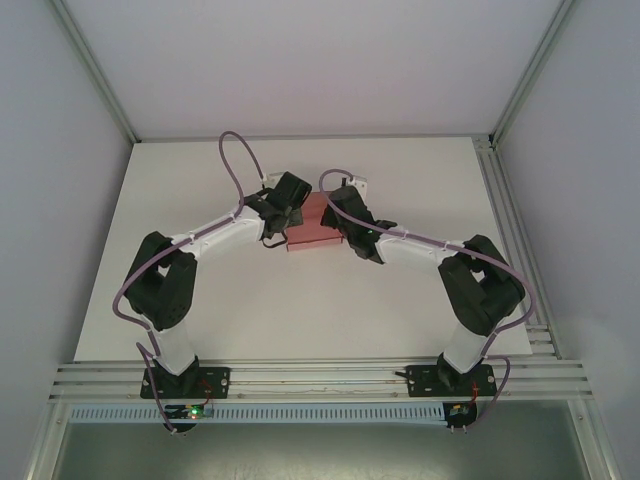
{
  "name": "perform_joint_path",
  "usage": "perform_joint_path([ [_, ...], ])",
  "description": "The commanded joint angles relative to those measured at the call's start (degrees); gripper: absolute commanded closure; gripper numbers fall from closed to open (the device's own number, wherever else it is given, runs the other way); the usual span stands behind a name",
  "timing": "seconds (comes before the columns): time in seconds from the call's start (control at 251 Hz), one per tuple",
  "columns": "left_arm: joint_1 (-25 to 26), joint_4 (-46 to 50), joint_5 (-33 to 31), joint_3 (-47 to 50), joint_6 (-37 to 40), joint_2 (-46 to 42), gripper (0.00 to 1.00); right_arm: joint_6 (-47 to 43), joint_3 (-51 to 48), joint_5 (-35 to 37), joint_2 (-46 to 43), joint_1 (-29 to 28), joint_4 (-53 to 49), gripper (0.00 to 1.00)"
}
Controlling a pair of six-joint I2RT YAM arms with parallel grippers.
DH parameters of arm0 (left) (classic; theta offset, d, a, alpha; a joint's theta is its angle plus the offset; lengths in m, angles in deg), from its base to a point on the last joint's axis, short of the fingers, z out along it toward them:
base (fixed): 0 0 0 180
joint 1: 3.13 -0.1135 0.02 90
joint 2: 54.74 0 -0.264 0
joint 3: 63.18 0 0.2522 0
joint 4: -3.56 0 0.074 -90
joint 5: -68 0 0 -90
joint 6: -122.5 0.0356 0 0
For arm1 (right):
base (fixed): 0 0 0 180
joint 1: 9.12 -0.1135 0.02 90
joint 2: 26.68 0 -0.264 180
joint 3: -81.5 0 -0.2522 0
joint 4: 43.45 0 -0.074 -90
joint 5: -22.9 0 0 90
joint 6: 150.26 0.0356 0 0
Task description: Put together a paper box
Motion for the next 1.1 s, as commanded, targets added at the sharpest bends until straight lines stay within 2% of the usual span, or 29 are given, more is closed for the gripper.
perform_joint_path([
  [0.0,0.67,-6.96,3.03,1.16,-2.36,1.07,1.0,1.09,-1.52,-1.68,0.64,-1.11,4.31,1.0],
  [0.267,0.68,-8.53,5.02,3.25,-2.0,1.55,1.0,-3.66,-3.99,-4.09,-1.07,-1.19,3.85,1.0],
  [0.503,0.68,-20.97,11.11,15.54,-2.49,-1.73,1.0,-7.55,-8.07,-5.63,-2.7,-1.71,6.91,1.0],
  [0.65,0.95,-26.11,11.25,21.92,-1.84,-4.57,1.0,-11.46,-11.44,-4.86,-4.49,-2.97,8.8,1.0],
  [0.758,1.55,-27.32,11.02,24.58,0.01,-7.34,1.0,-14.29,-13.62,-1.72,-5.59,-4.09,8.77,1.0],
  [0.85,2.11,-25.54,10.33,25.21,1.64,-9.57,0.96,-15.59,-15.37,0.23,-5.77,-4.4,8.91,1.0],
  [1.018,2.62,-22.1,11.14,25.42,3.07,-11.48,0.83,-18.84,-19.95,0.75,-5.44,-4.62,11.78,1.0],
  [1.097,2.74,-20.33,12.02,25.29,3.3,-12.15,0.74,-20.18,-21.57,0.85,-5.33,-4.63,12.39,1.0],
])
